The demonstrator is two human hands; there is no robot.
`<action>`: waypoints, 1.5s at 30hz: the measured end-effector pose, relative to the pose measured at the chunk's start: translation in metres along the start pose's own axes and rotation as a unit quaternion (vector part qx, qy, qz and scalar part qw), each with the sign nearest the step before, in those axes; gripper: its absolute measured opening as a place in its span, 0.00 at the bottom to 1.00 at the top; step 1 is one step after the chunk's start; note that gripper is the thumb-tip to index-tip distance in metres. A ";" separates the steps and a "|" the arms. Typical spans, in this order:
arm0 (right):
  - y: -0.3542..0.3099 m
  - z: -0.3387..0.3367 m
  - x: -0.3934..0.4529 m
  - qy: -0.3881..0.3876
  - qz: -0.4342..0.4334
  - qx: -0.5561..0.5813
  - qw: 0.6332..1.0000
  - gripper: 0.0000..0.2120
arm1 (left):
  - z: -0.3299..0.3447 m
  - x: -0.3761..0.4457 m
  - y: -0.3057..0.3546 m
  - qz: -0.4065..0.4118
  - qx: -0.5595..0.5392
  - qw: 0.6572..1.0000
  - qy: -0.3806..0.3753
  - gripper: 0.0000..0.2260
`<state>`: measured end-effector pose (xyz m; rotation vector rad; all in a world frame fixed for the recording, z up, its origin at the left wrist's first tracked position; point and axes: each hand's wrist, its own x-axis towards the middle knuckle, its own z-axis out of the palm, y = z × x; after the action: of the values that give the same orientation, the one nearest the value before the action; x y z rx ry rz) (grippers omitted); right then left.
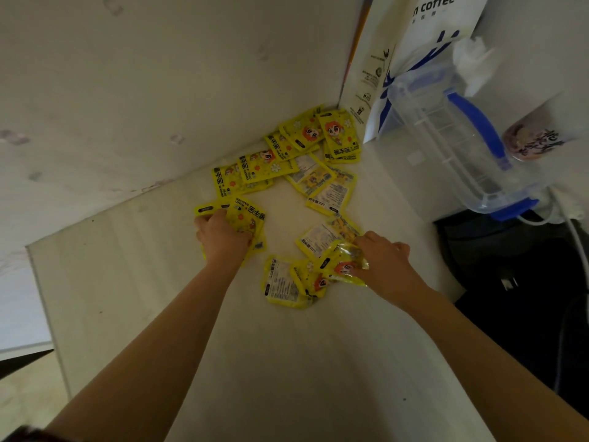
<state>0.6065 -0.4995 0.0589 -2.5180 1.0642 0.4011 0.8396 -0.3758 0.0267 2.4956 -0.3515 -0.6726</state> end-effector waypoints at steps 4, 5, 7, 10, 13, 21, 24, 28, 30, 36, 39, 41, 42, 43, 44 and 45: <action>0.000 -0.016 0.018 -0.022 -0.030 -0.005 0.999 0.20 | -0.004 0.000 0.004 -0.023 -0.021 0.999 -0.017 0.26; -0.001 -0.018 0.024 -0.029 -0.040 -0.008 0.999 0.19 | -0.006 0.000 0.005 -0.041 -0.041 0.998 -0.021 0.28; -0.003 -0.019 0.036 -0.034 -0.054 -0.020 0.998 0.20 | -0.011 0.002 0.004 -0.071 -0.087 0.994 -0.019 0.27; -0.010 -0.018 0.053 -0.044 -0.079 -0.051 0.995 0.23 | -0.021 0.002 -0.001 -0.102 -0.160 0.982 -0.002 0.17; -0.017 -0.017 0.067 -0.072 -0.096 -0.070 0.990 0.26 | -0.033 0.002 -0.013 -0.105 -0.191 0.976 0.017 0.15; -0.018 -0.017 0.077 -0.114 -0.094 -0.073 0.986 0.24 | -0.048 0.003 -0.041 -0.112 -0.188 0.974 0.062 0.17; -0.018 -0.017 0.076 -0.117 -0.090 -0.083 0.986 0.24 | -0.047 0.004 -0.038 -0.118 -0.194 0.972 0.056 0.18; -0.019 -0.020 0.071 -0.111 -0.084 -0.095 0.986 0.26 | -0.045 0.005 -0.038 -0.115 -0.186 0.974 0.052 0.19; -0.017 -0.021 0.068 -0.103 -0.081 -0.094 0.987 0.26 | -0.045 0.005 -0.038 -0.117 -0.184 0.975 0.051 0.19; -0.006 -0.027 0.059 -0.117 -0.046 -0.038 0.991 0.26 | -0.044 -0.001 -0.034 -0.100 -0.196 0.974 0.057 0.18; 0.002 -0.031 0.054 -0.119 -0.019 0.071 0.990 0.29 | -0.042 -0.009 -0.033 -0.098 -0.210 0.971 0.053 0.17; 0.004 -0.034 0.047 -0.106 -0.018 0.110 0.988 0.25 | -0.041 -0.016 -0.033 -0.100 -0.226 0.968 0.045 0.16; 0.004 -0.035 0.043 -0.100 -0.016 0.111 0.989 0.24 | -0.040 -0.019 -0.034 -0.100 -0.236 0.966 0.040 0.16; 0.005 -0.035 0.039 -0.094 -0.011 0.112 0.989 0.24 | -0.040 -0.024 -0.035 -0.100 -0.245 0.964 0.034 0.16; 0.004 -0.035 0.034 -0.084 -0.003 0.119 0.989 0.23 | -0.039 -0.029 -0.035 -0.100 -0.252 0.962 0.027 0.16; 0.004 -0.035 0.029 -0.070 0.006 0.138 0.988 0.23 | -0.039 -0.034 -0.035 -0.098 -0.257 0.961 0.020 0.16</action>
<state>0.6273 -0.5358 0.0778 -2.2064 1.0065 0.3985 0.8351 -0.3174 0.0496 2.0532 0.0844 -0.6863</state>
